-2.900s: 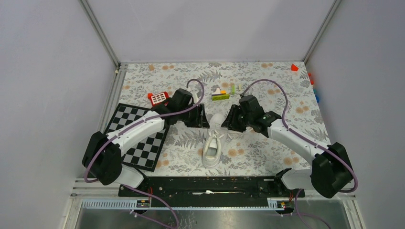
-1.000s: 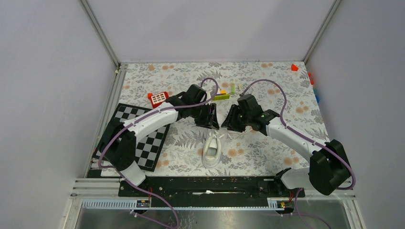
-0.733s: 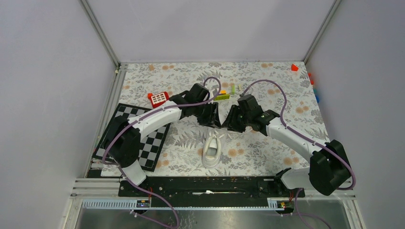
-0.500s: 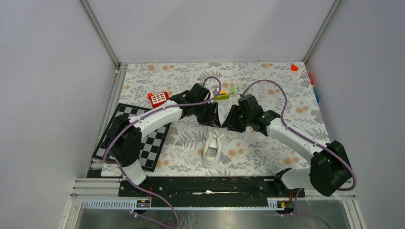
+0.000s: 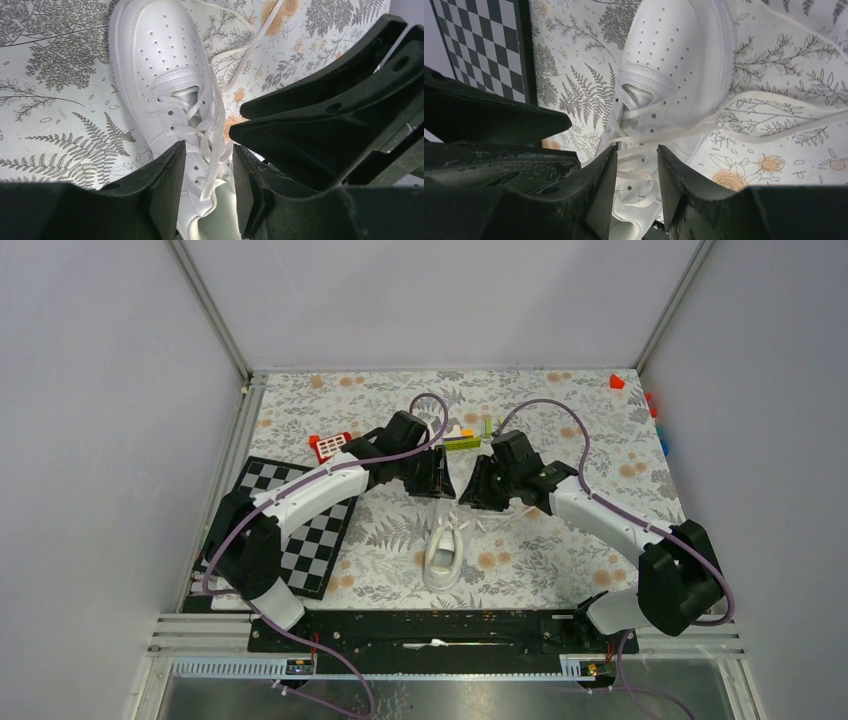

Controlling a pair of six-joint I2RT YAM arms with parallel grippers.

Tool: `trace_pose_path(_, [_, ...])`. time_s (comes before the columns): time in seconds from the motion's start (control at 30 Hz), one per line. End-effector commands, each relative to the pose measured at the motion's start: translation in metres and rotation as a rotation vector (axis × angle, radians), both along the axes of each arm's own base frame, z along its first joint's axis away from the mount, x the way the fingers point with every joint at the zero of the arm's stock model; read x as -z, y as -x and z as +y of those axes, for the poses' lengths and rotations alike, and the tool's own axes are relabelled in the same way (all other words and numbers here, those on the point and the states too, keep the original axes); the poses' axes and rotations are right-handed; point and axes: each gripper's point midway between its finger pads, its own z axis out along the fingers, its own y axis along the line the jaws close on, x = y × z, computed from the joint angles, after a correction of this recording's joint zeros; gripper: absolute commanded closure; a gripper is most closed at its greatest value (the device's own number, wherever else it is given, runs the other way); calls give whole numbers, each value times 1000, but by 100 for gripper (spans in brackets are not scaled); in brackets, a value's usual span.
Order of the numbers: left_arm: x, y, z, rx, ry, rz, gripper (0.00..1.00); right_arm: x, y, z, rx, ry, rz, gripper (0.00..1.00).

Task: Tie the shoes
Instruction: Cross the shoelace with the shoelace.

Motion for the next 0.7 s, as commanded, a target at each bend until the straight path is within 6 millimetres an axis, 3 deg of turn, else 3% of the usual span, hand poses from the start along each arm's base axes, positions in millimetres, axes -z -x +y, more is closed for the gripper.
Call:
trace_pose_path(0.0, [-14,-6,2,-14,45,-21,58,-13,-7,1,-64,41,-60,57])
trace_pose_path(0.4, [8,-7,2,-9,-5,42,61,3,2,6,-104,35,10,55])
trace_pose_path(0.67, [18,-9,16,-51,-79,36,63,1,-1,8,-98,31,10,56])
